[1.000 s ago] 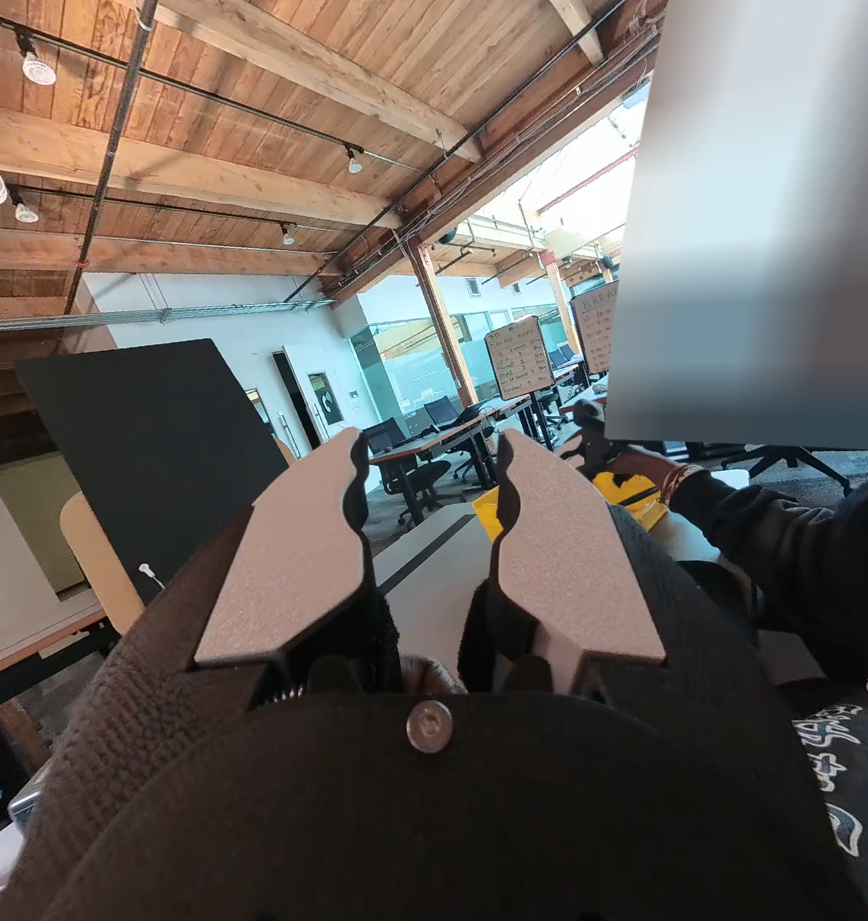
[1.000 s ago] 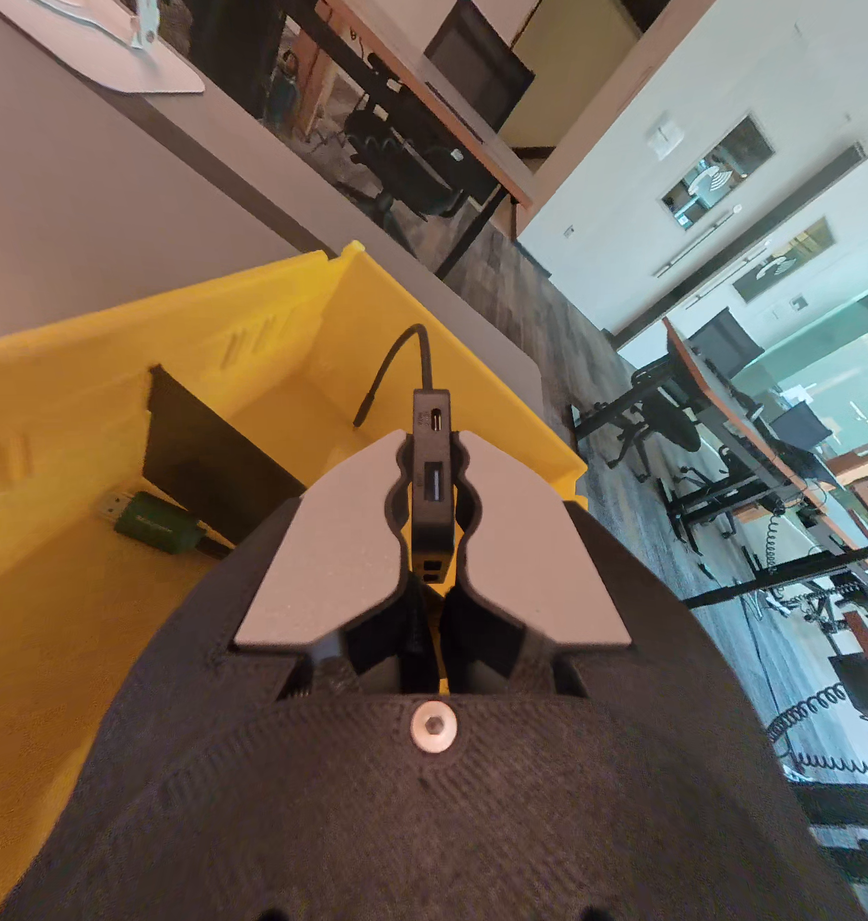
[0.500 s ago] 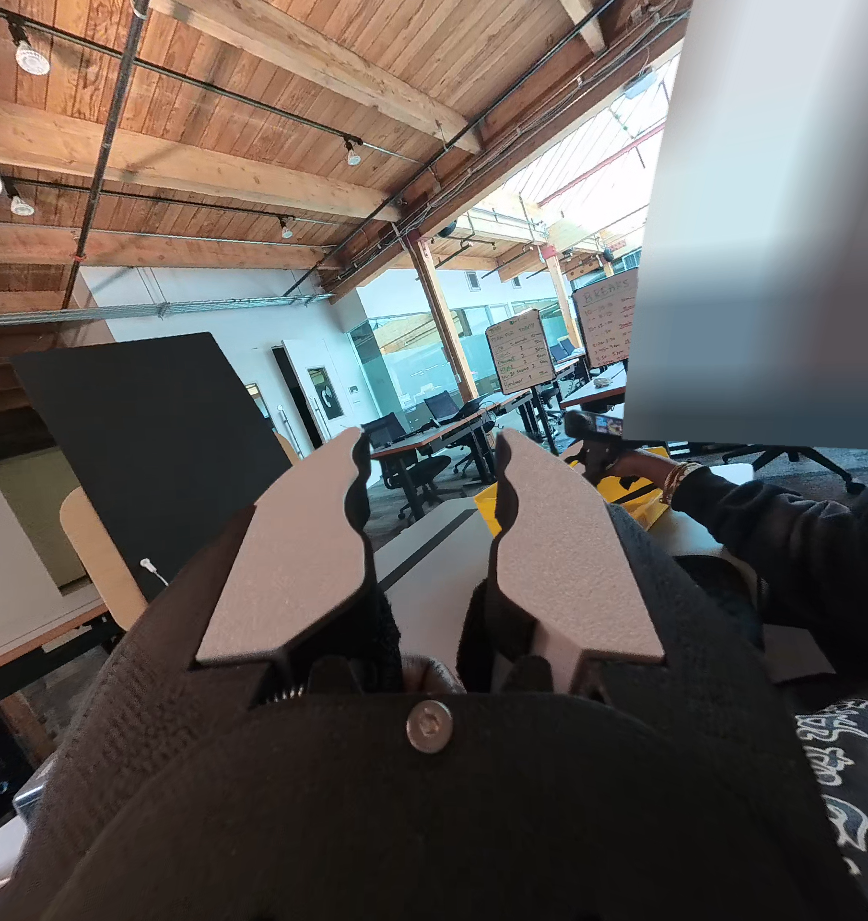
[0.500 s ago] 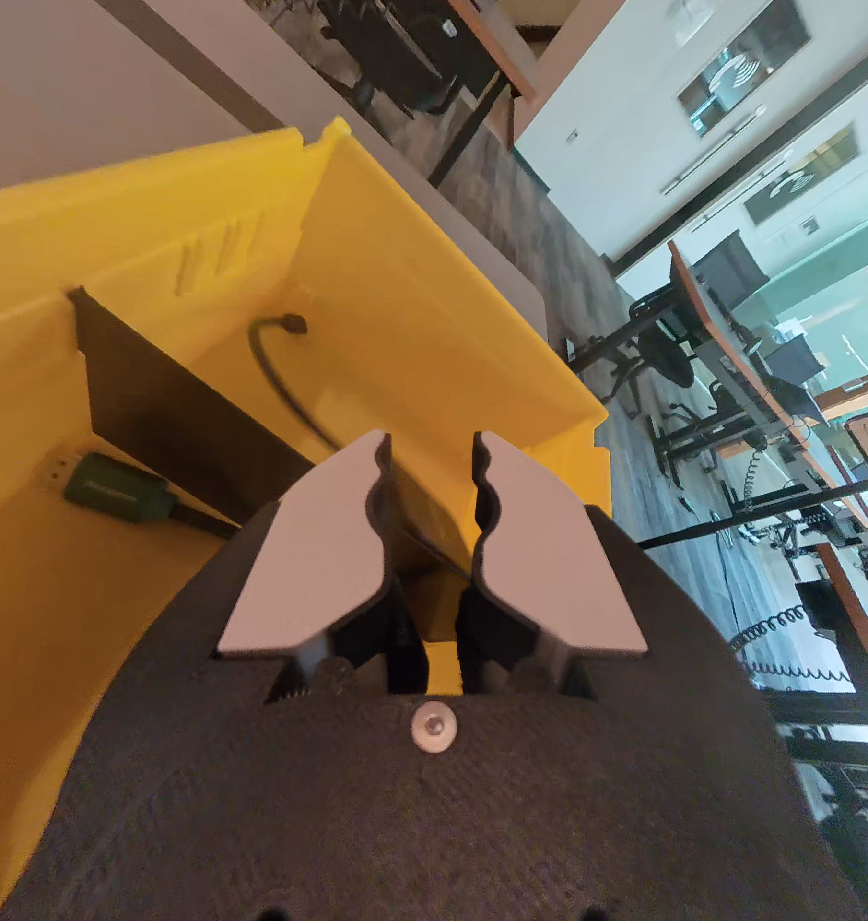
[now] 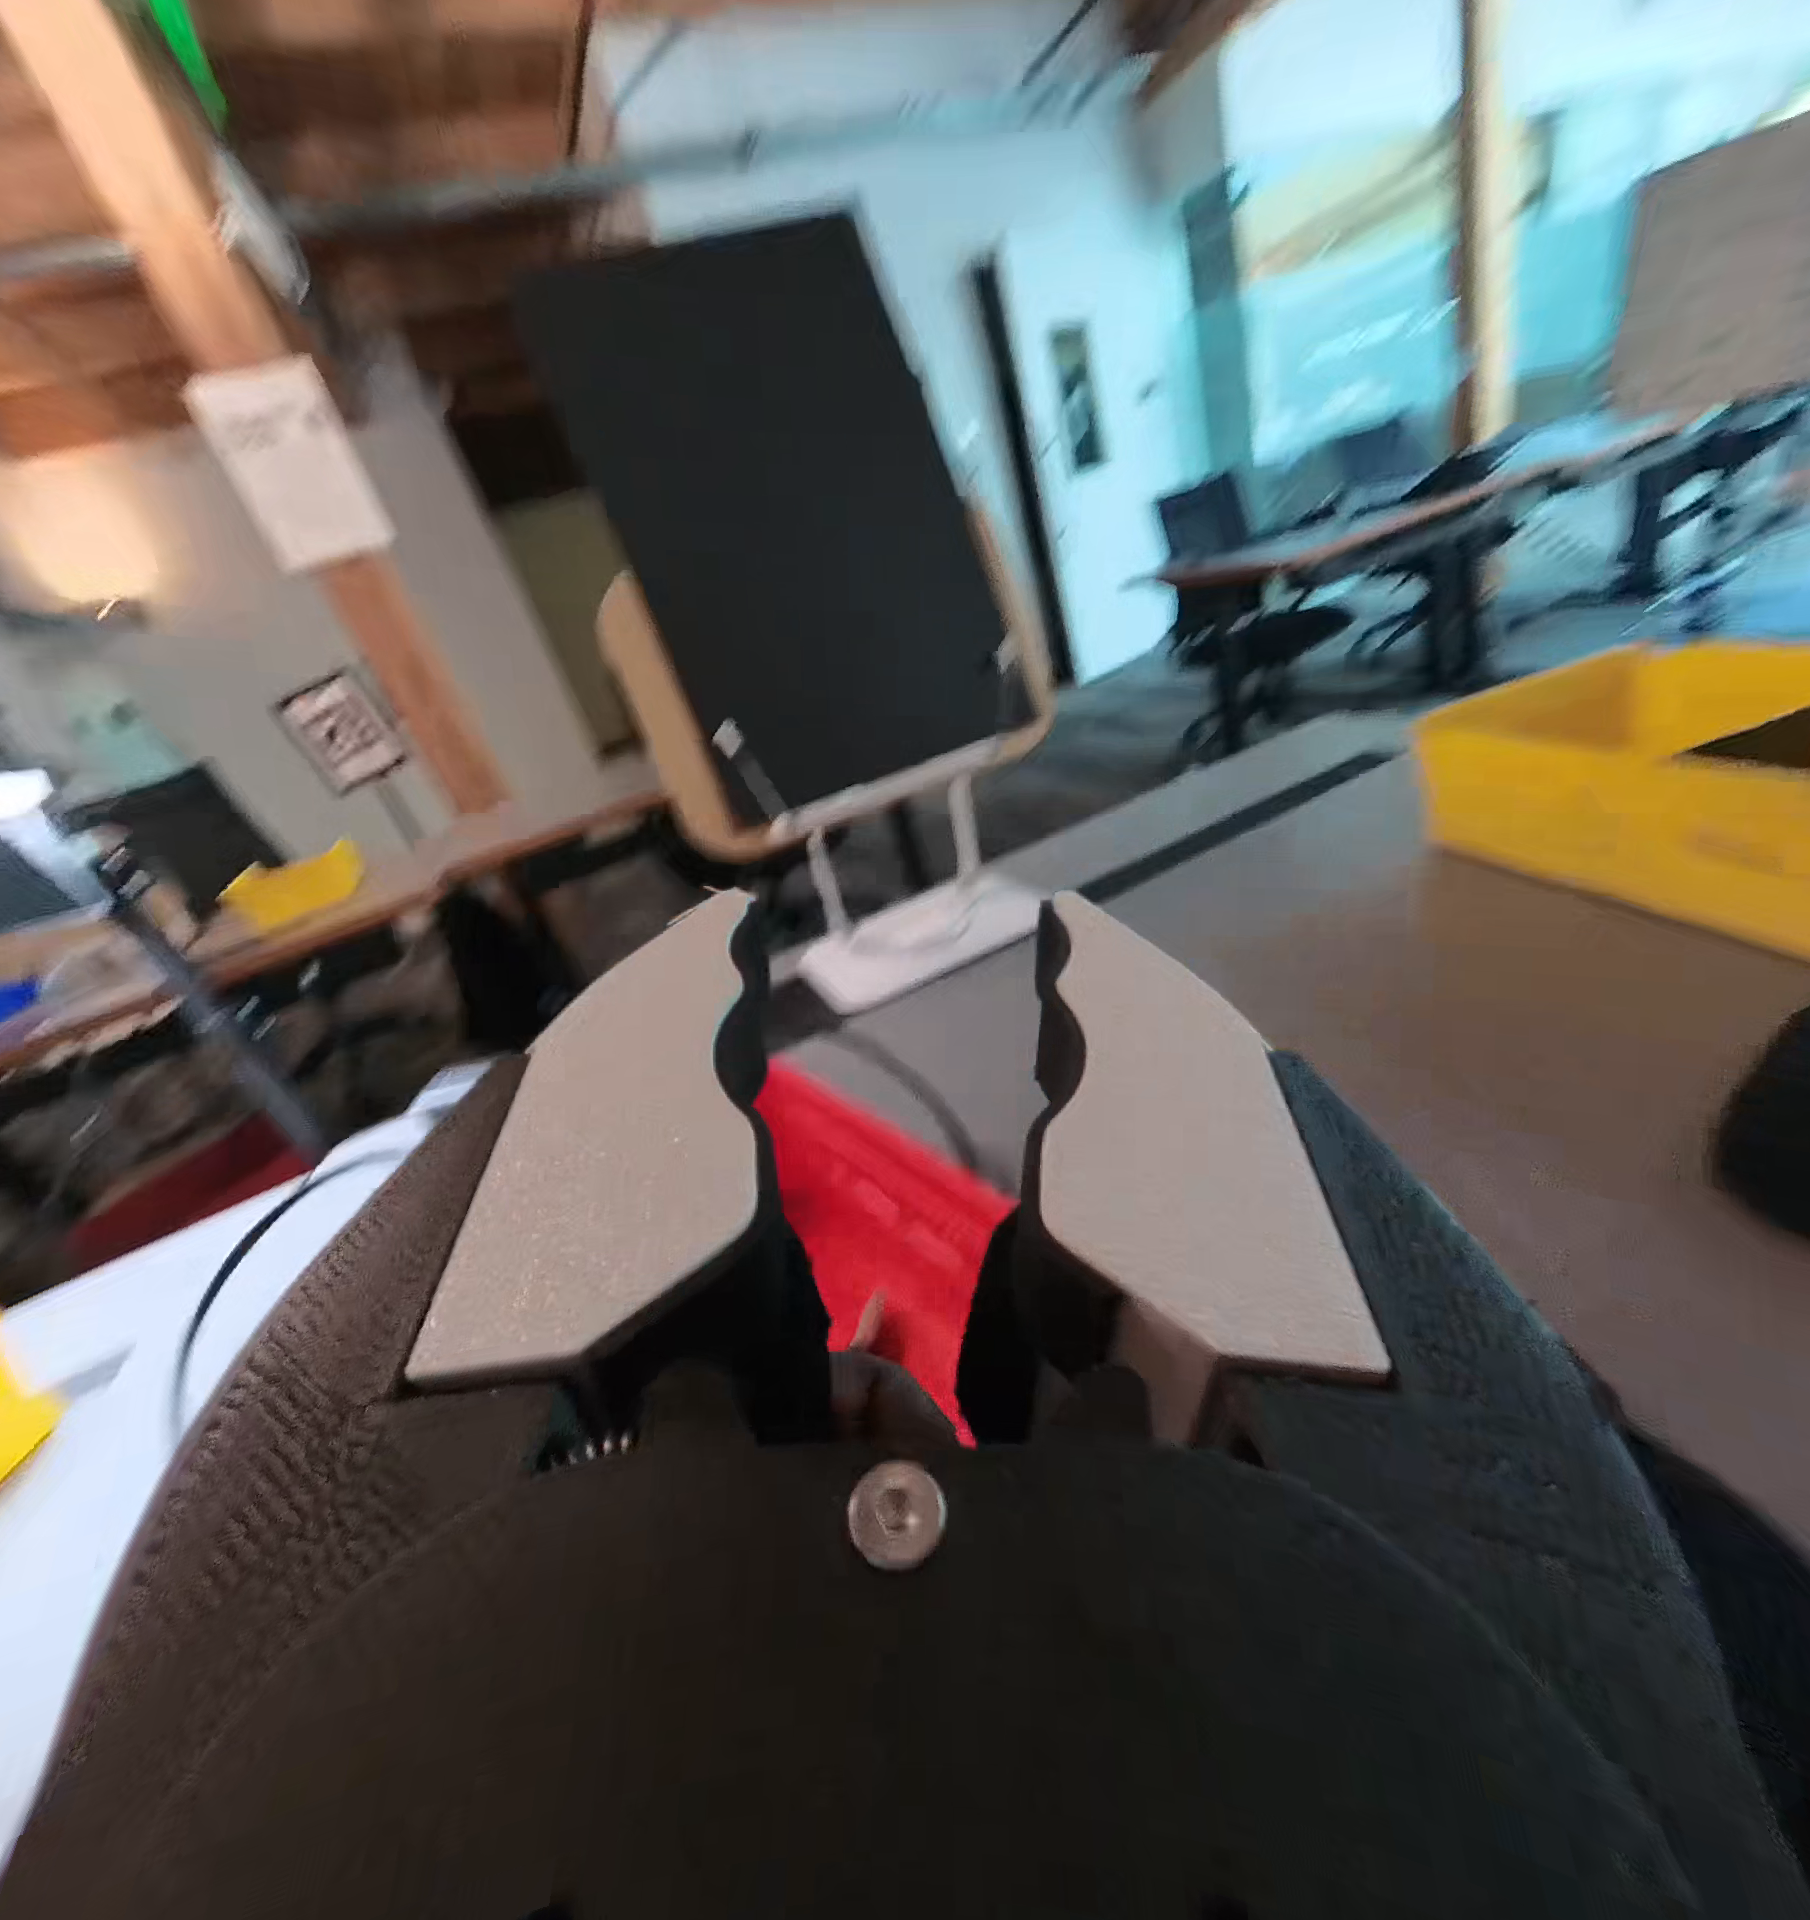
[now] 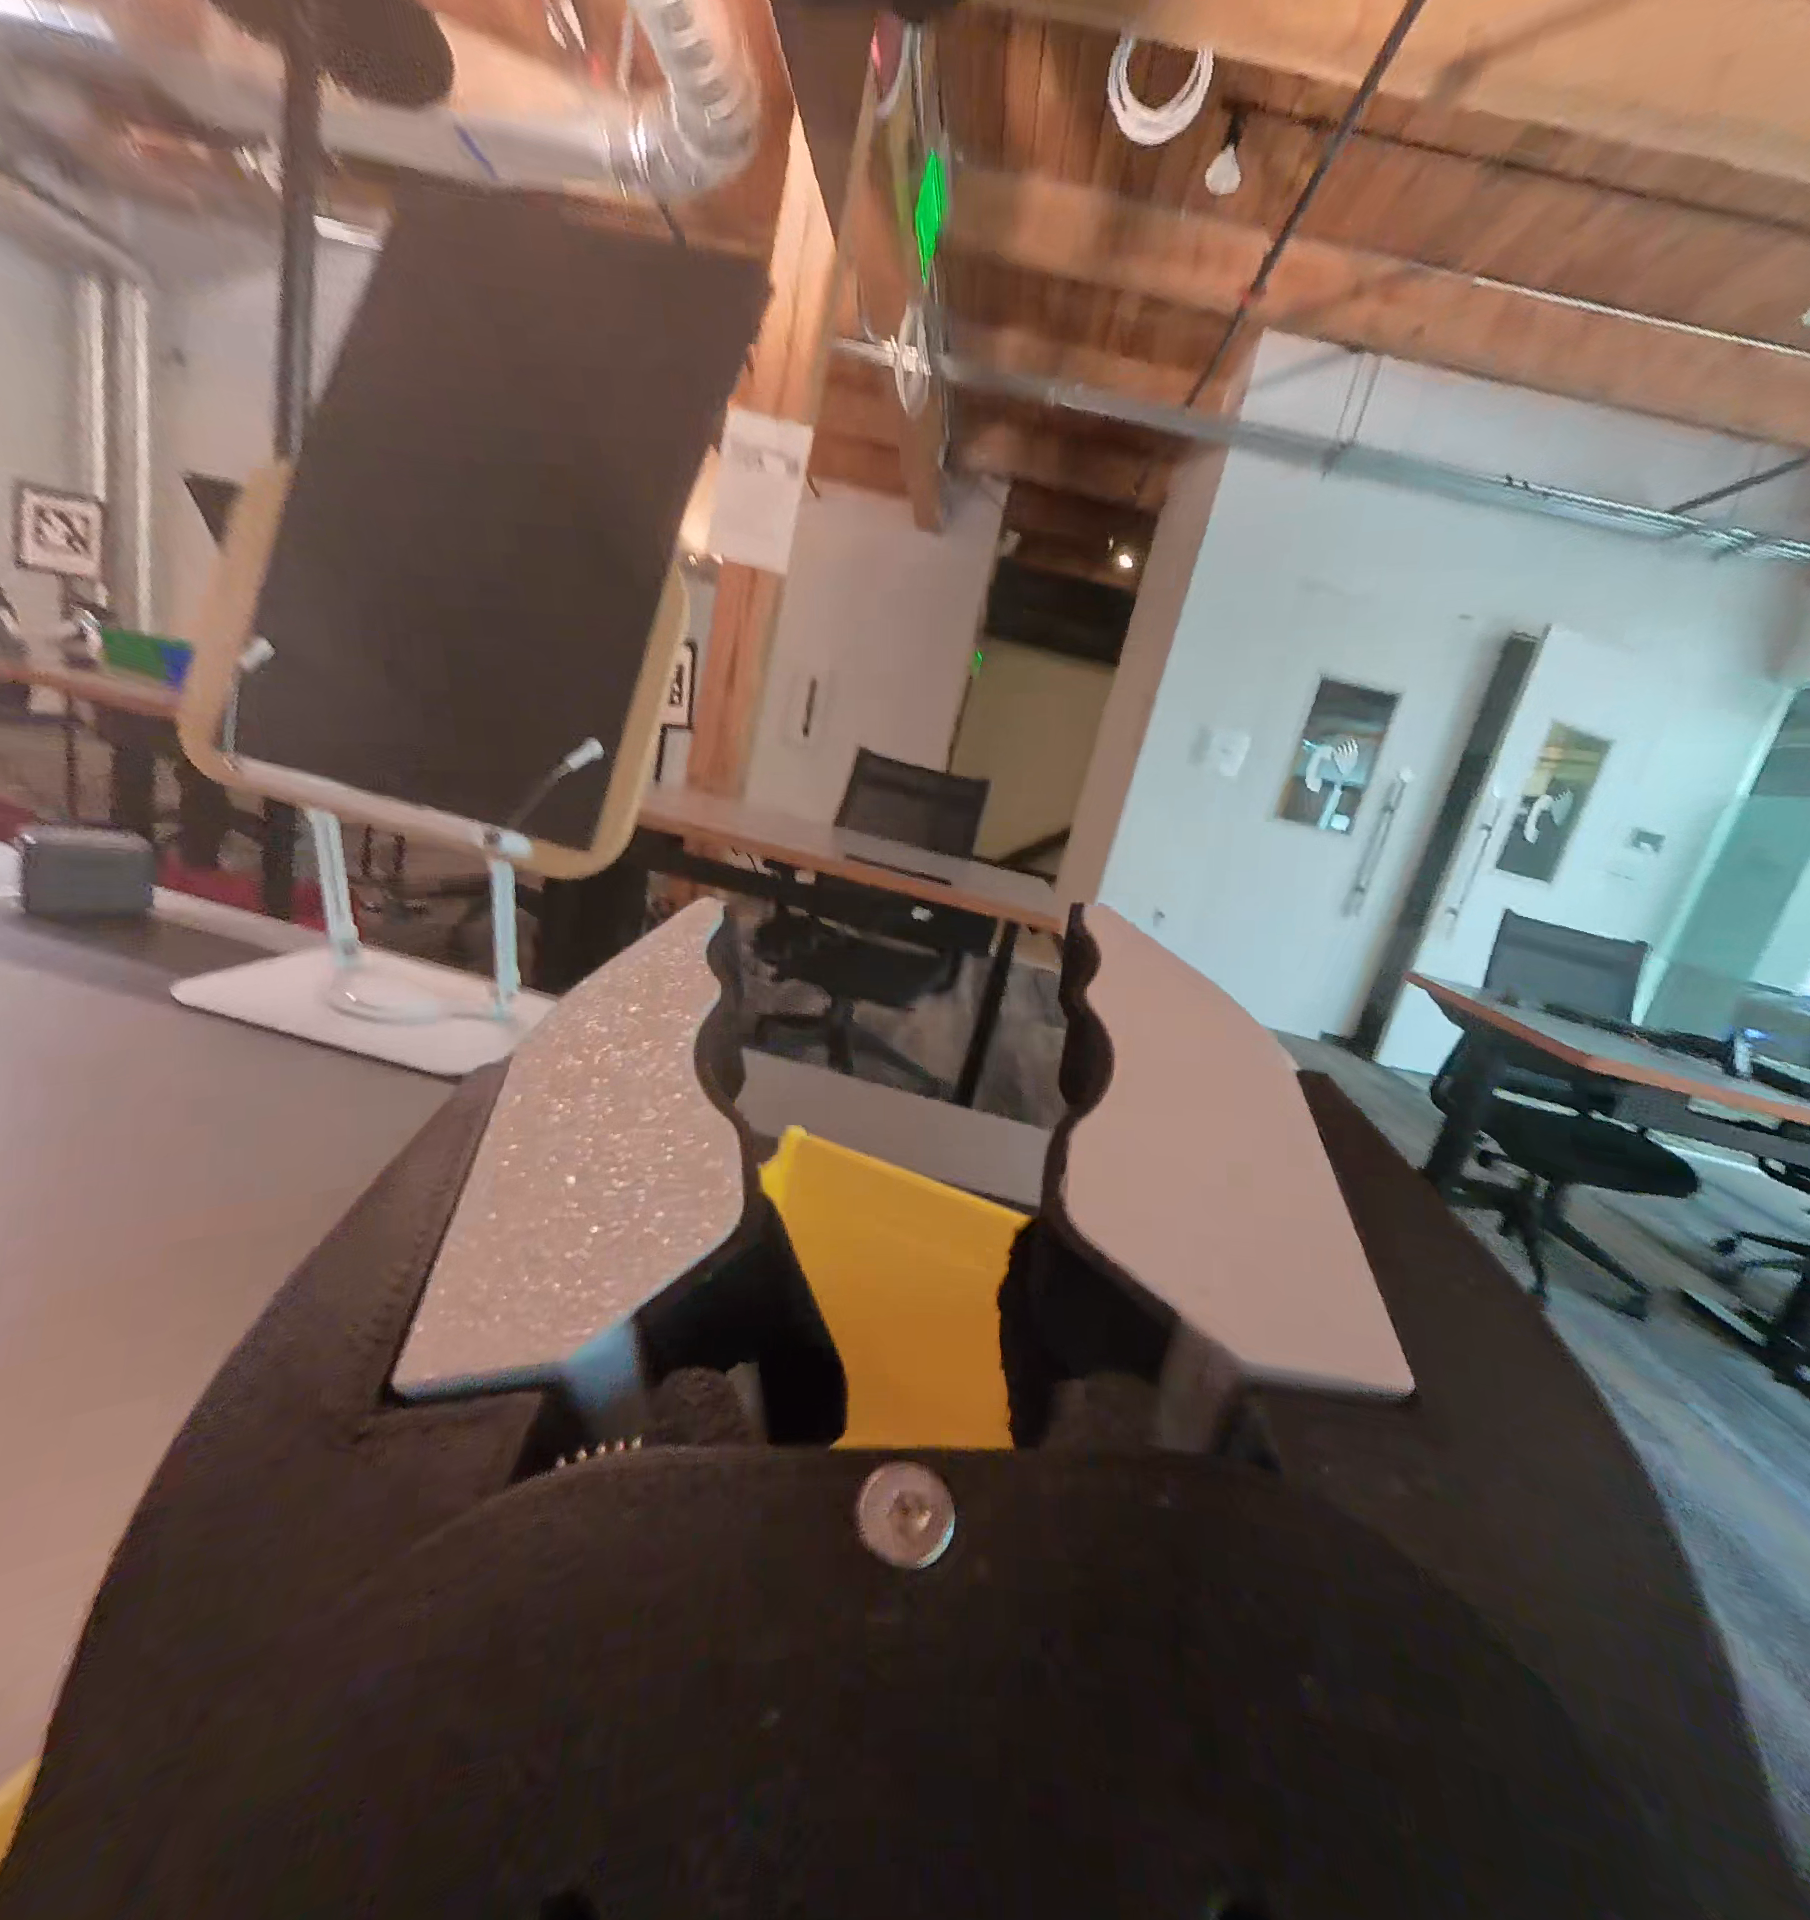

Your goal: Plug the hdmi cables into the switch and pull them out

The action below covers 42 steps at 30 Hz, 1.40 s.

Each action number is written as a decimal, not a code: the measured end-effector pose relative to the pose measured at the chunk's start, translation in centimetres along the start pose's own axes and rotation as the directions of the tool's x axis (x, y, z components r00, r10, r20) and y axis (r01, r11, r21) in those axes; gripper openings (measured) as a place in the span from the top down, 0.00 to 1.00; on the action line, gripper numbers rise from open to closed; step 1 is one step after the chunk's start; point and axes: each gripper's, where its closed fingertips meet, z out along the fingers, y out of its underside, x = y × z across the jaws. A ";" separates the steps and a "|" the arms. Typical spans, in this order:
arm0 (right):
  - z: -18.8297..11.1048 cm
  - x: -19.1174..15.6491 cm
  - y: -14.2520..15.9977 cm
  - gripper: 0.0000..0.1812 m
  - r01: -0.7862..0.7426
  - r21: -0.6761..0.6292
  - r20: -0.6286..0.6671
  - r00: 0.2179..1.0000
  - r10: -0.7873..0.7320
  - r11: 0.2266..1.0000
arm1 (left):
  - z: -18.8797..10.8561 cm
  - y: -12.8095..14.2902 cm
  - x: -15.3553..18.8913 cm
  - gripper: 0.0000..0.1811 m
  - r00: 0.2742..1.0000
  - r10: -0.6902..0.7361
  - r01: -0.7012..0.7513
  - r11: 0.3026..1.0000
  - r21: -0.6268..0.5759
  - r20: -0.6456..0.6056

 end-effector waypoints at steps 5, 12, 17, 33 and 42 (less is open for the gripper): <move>-0.9 -1.2 -4.0 0.65 -0.043 0.126 0.045 0.998 0.037 0.991 | 0.7 6.6 -3.8 0.67 0.988 0.000 0.049 0.948 -0.314 0.155; -2.9 -3.3 -8.8 0.65 -0.032 0.250 0.088 0.996 0.011 0.968 | 1.8 18.5 -7.3 0.55 0.950 0.051 0.198 0.664 -0.721 0.308; -4.5 -3.6 -11.6 0.65 -0.021 0.341 0.068 0.998 -0.002 0.940 | 2.1 24.7 -9.4 0.54 0.909 0.239 0.199 0.469 -0.861 0.341; -5.6 -5.1 -13.9 0.66 0.013 0.412 0.061 0.997 -0.042 0.911 | 2.2 18.1 -13.2 0.88 0.654 0.660 -0.101 0.562 -0.821 0.371; -5.6 -12.0 -15.1 0.73 -0.147 0.407 0.380 0.925 -0.020 0.901 | 0.0 1.9 -10.0 0.88 0.163 0.764 -0.452 0.620 -0.641 0.625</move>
